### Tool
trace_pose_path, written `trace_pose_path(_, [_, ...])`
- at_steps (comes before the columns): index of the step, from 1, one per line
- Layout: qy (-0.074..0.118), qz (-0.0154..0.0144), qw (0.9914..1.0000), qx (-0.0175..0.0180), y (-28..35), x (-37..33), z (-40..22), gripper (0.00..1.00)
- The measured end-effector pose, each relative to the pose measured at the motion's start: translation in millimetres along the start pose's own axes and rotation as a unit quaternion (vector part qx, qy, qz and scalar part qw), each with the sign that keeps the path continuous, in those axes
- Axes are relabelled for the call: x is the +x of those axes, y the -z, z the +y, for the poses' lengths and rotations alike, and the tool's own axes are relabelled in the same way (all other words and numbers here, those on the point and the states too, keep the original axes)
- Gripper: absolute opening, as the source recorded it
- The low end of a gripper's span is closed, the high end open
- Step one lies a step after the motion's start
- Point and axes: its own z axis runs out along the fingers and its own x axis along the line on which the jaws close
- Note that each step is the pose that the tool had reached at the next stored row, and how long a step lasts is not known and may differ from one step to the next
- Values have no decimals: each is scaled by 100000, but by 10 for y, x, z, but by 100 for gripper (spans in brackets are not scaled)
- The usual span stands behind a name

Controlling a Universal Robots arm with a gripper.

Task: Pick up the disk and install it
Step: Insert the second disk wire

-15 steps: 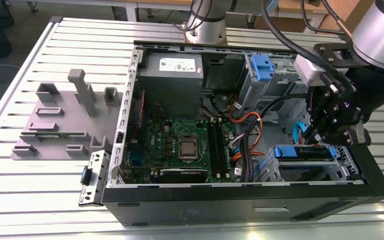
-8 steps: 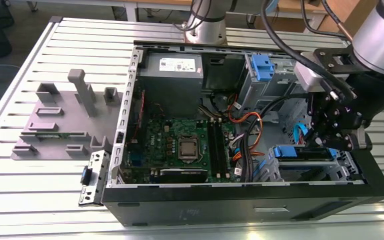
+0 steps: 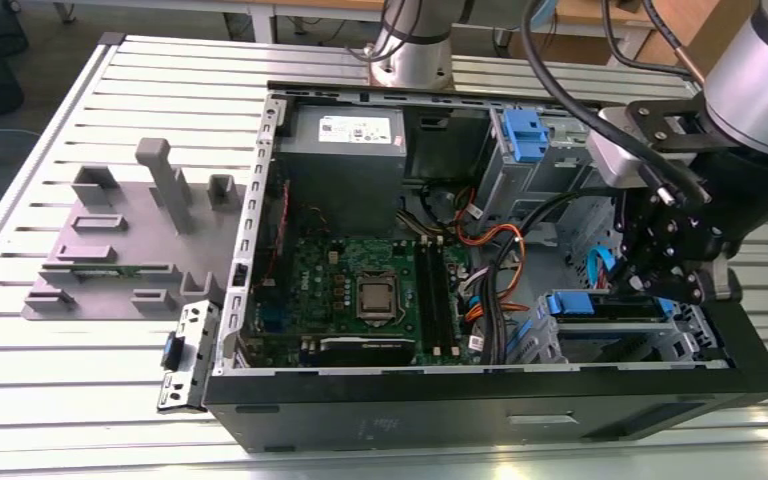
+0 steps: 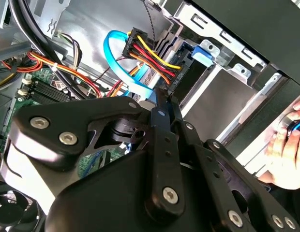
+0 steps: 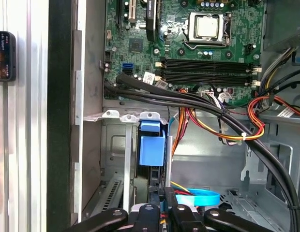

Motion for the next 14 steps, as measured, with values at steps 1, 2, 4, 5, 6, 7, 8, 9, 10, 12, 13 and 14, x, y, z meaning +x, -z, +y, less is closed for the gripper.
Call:
trace_pose_path(1, [-11, -152, 100000, 16, -3, 2, 0, 16])
trace_pose_path(2, [-20, -292, 100000, 24, -7, 3, 1, 16])
trace_pose_path(4, [-39, -518, 99999, 37, -21, 10, 2, 16])
trace_pose_path(5, [-45, -622, 99998, 42, -26, 13, 3, 16])
trace_pose_path(6, [-52, -726, 99997, 49, -32, 15, 3, 16])
trace_pose_path(7, [-52, -785, 99997, 47, -37, 15, 3, 16])
trace_pose_path(8, [-56, -824, 99997, 49, -40, 16, 2, 16])
trace_pose_path(9, [-59, -862, 99996, 50, -43, 17, 3, 16])
trace_pose_path(10, [-59, -892, 99996, 54, -46, 19, 3, 16])
trace_pose_path(12, [-25, -891, 99996, 60, -47, 20, 3, 16])
trace_pose_path(13, [-7, -896, 99996, 65, -49, 21, 3, 16])
trace_pose_path(14, [1, -914, 99996, 78, -53, 24, 3, 16])
